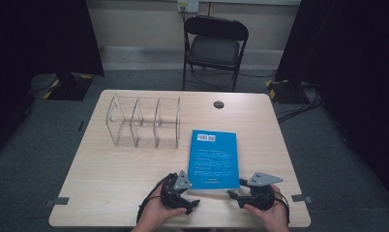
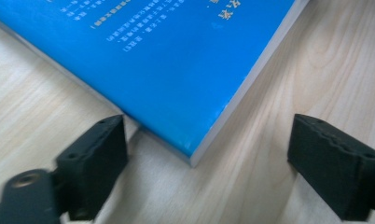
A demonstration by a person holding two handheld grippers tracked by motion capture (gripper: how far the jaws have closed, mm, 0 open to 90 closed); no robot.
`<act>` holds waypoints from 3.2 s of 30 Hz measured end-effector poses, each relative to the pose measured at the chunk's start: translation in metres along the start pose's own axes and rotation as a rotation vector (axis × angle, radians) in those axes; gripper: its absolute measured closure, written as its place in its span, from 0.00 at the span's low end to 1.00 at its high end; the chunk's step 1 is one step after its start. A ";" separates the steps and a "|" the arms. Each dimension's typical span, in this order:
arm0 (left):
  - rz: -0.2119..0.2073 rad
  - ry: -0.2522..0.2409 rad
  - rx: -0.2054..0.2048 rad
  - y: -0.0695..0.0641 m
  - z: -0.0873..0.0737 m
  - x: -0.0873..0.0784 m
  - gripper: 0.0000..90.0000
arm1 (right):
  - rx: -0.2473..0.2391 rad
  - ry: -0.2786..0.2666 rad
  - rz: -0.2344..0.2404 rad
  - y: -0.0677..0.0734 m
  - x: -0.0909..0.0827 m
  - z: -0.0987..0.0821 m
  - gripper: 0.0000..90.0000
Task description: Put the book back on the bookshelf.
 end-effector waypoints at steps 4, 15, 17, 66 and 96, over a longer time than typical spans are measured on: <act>0.006 -0.019 0.013 0.002 0.010 -0.011 0.18 | 0.014 -0.016 0.007 0.000 -0.001 0.002 0.42; -0.045 -0.019 0.093 -0.012 0.045 -0.001 0.18 | 0.015 -0.035 0.009 0.001 -0.003 0.006 0.42; -0.041 -0.009 0.104 -0.012 0.048 0.002 0.19 | 0.016 -0.036 0.010 0.001 -0.003 0.006 0.42; 0.056 -0.006 0.203 -0.001 0.074 0.042 0.24 | 0.069 -0.040 0.063 0.002 -0.002 0.008 0.56; 0.020 0.025 0.231 -0.003 0.078 0.036 0.39 | 0.059 -0.003 0.042 -0.014 -0.003 -0.004 0.36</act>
Point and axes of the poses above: each handheld gripper's, and its own axes: x roughly forward along the jaws, z roughly out of its top, y roughly to its left, the point moved 4 cm from there along x, roughly forward along the jaws, and after that the axes turned 12 degrees about x, right-handed, at the moved point
